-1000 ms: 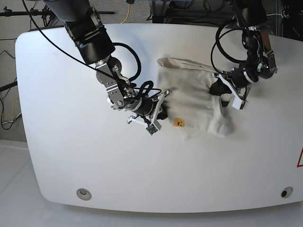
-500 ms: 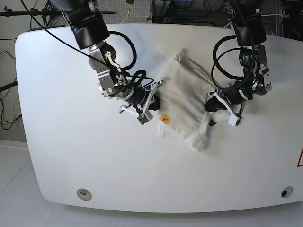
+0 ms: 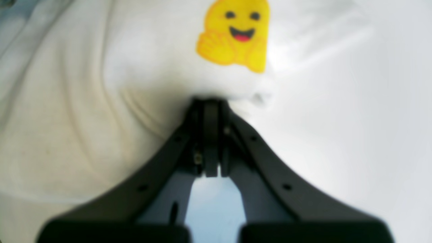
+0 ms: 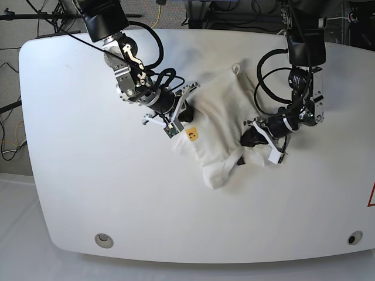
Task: Fold the T-shirt properly
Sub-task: 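Press the bundle with both grippers and pull its edges flat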
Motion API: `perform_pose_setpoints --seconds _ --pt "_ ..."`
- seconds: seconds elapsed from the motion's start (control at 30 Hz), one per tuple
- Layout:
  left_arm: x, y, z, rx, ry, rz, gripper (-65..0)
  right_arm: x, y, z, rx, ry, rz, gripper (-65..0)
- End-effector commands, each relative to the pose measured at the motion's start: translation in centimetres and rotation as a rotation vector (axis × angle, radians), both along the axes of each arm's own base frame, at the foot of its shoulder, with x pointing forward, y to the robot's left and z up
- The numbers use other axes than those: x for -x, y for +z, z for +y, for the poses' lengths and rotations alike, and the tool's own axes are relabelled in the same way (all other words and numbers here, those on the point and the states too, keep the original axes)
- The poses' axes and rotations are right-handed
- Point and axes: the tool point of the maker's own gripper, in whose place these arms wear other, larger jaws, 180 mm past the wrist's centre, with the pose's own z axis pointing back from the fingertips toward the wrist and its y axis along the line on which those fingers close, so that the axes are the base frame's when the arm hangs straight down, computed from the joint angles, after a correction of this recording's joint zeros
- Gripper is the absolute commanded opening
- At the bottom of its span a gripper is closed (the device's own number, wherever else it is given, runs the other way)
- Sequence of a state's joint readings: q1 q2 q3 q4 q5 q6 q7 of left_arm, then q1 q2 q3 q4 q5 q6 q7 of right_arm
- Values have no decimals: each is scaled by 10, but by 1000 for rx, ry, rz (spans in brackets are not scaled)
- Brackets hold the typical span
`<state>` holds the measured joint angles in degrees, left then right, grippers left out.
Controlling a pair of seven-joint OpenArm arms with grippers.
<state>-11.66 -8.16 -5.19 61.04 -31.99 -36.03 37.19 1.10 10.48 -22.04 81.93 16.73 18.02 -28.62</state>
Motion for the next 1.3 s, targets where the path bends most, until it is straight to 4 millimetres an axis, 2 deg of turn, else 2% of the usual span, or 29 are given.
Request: perform_pose_setpoints --seconds 0.0,0.43,0.77,0.9,1.0,1.13,1.27 --pt "-16 15 -4 24 -2 -54 -650 20 -15 -7 74 34 66 -644" --pt "-33 26 -24 44 -33 -109 -650 49 -19 -3 59 44 94 -645" --pt "-39 34 -29 51 -41 -140 -650 58 -24 -10 74 47 109 -645" --pt "-40 36 -27 52 -35 -146 -650 53 -20 -18 89 45 90 -650" --pt "-42 39 -27 55 -35 -152 -650 42 -11 -31 88 8 61 -650" --pt "-49 55 -29 52 -42 -197 -650 22 7 -51 83 -62 5 -650" --pt "-53 69 -31 47 -53 -240 -650 12 22 -60 79 -89 -37 -650"
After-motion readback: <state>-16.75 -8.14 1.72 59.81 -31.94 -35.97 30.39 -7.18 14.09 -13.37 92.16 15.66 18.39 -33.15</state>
